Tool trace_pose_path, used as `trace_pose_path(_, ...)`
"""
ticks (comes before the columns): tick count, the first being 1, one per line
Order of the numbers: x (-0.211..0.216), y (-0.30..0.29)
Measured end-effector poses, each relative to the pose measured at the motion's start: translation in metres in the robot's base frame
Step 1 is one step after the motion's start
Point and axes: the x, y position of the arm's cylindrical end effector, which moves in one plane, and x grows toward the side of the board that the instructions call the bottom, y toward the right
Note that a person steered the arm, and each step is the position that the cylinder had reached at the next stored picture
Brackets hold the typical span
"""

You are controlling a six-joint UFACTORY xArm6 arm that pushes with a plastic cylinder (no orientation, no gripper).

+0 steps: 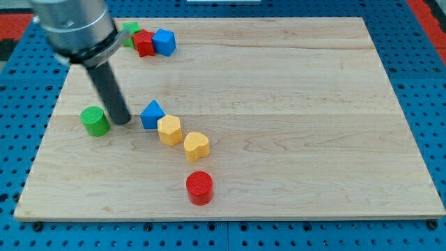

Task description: Push the triangle to the left of the yellow hexagon

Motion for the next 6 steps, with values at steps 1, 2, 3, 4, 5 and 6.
trace_pose_path(1,-0.019,-0.041)
trace_pose_path(2,0.034,-0.071)
trace_pose_path(3,0.045,-0.072)
trace_pose_path(4,-0.034,-0.023)
trace_pose_path(5,-0.032,0.018)
trace_pose_path(6,0.020,0.026)
